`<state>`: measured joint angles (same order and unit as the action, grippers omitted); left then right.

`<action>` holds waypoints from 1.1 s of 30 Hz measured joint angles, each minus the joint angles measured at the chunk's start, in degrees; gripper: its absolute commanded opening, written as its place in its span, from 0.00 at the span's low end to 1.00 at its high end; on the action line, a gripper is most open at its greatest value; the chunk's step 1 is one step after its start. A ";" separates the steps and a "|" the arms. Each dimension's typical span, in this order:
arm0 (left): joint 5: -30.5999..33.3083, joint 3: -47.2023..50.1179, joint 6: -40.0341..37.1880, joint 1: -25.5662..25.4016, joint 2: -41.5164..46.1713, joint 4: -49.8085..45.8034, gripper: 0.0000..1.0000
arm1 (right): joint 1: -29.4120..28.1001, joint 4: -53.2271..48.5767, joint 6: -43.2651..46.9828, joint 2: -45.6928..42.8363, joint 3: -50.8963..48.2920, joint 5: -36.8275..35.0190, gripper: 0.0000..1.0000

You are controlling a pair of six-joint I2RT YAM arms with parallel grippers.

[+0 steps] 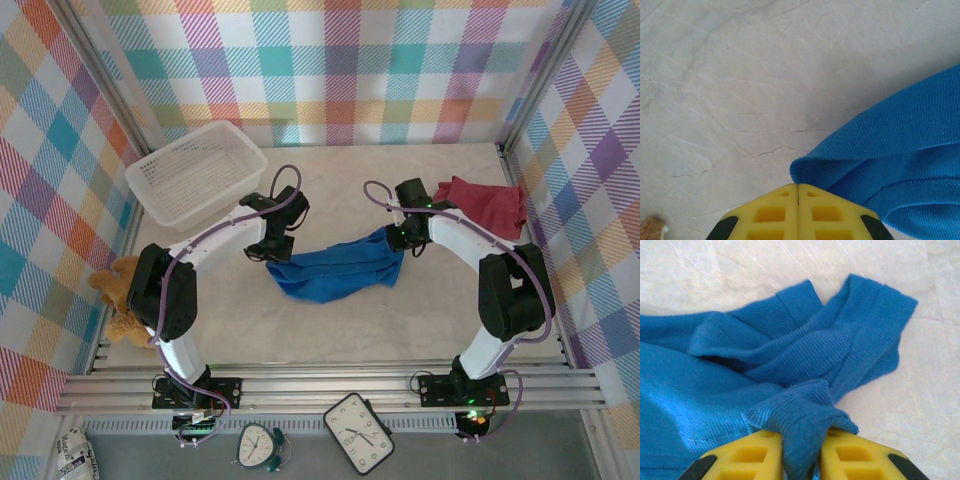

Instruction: Fold and stack the tank tops

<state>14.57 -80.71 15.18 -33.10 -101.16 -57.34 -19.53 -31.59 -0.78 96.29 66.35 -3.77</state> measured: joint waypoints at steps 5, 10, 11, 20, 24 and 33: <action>0.00 0.00 -0.02 0.00 -0.42 0.04 0.00 | 0.00 1.49 0.02 -0.02 -0.07 1.86 0.26; 0.00 0.00 -0.02 0.24 -0.44 0.13 0.00 | 0.00 1.79 0.02 -0.33 -1.46 1.22 0.26; 0.00 0.00 -0.02 0.33 -0.46 0.15 0.00 | 0.00 1.81 -0.02 -0.35 -1.79 1.22 0.27; 0.07 -0.02 -0.22 0.42 -0.59 0.00 0.00 | 0.00 1.95 -0.17 -0.68 -2.47 -0.81 0.06; 0.70 -0.96 -0.31 0.42 -0.57 -1.86 0.00 | 0.00 0.90 0.48 -3.48 -2.49 -4.15 0.03; 3.52 -13.70 -0.70 0.52 8.76 -8.00 0.00 | 0.00 -2.99 4.98 -19.80 2.80 -10.60 0.01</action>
<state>18.09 -94.41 14.48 -32.58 -92.40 -65.34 -19.53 -34.59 4.21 76.49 69.14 -14.37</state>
